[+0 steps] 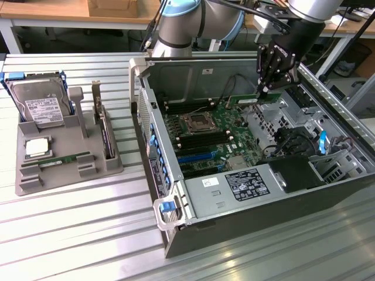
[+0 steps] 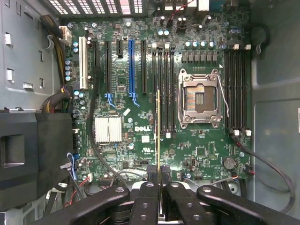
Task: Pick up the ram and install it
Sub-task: 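Insert the ram into the slot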
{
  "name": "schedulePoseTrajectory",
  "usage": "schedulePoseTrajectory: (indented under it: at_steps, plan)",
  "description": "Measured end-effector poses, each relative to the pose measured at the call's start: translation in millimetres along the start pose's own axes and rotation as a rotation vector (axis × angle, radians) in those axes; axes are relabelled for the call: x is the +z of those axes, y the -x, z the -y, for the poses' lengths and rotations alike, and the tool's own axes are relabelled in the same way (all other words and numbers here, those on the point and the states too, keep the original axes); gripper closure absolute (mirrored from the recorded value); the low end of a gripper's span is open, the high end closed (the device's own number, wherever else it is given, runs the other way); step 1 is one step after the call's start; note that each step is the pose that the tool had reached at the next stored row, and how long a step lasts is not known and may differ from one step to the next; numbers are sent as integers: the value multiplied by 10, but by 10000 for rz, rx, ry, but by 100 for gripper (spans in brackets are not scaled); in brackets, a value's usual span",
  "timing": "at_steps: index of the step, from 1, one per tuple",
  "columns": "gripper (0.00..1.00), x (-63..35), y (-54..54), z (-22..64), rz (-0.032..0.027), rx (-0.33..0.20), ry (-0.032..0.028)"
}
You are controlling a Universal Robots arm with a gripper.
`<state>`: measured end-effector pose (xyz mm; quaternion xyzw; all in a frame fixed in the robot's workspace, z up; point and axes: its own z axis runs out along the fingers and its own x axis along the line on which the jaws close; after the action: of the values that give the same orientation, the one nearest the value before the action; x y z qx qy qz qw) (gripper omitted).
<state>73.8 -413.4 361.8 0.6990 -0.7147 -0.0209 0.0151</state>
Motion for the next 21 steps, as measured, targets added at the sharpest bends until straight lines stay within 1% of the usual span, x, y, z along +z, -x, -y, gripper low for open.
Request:
schedulePoseTrajectory:
  at_steps: [21]
  plan:
    - [88,48,0,3,1,0,0]
